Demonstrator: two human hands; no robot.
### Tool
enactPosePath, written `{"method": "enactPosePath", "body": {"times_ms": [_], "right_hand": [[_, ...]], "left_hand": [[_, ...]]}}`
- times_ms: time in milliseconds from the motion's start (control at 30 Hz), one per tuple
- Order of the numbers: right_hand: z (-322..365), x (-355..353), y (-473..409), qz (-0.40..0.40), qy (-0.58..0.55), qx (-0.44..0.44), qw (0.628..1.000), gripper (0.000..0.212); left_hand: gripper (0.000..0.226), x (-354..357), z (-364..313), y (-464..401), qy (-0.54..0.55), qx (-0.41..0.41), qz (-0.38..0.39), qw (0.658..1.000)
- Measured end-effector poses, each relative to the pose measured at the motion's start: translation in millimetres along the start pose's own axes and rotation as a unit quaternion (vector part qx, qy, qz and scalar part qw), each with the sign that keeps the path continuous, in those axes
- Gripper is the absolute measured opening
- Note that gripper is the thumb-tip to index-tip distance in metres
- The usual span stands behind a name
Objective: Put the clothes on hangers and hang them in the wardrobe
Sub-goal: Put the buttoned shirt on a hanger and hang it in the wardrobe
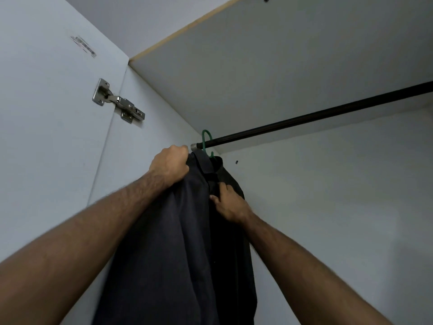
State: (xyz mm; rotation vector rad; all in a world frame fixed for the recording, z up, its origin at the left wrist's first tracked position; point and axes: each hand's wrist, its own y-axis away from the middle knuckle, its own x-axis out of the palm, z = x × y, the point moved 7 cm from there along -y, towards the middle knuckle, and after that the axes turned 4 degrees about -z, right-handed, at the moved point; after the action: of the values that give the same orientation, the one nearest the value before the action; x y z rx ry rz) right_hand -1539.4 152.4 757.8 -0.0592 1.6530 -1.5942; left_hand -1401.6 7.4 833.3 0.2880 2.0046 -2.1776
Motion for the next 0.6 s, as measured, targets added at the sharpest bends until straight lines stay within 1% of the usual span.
{"method": "enactPosePath", "body": {"times_ms": [167,300,400,467,600], "right_hand": [[-6.3,11.8,-18.6,0.009,0.009,-0.015,1.0,0.057],[-7.6,22.0,-30.3,0.013,0.015,-0.02,1.0,0.06],[-8.3,29.4,-35.9,0.02,0.029,-0.023,0.999,0.06],[-10.4,33.6,-38.3,0.021,0.035,-0.023,0.999,0.061],[-18.3,44.1,-35.2,0.026,0.052,-0.024,0.998,0.059]], "left_hand": [[0.008,22.2,0.2,-16.6,-0.014,0.001,-0.006,1.0],[0.02,41.1,-1.3,-27.6,-0.034,0.014,0.003,0.999],[0.022,50.7,2.2,-30.6,-0.056,0.028,0.011,0.998],[0.024,56.6,8.2,-31.3,-0.066,0.044,0.03,0.996],[0.028,70.1,19.6,-24.9,-0.068,0.062,0.09,0.992]]}}
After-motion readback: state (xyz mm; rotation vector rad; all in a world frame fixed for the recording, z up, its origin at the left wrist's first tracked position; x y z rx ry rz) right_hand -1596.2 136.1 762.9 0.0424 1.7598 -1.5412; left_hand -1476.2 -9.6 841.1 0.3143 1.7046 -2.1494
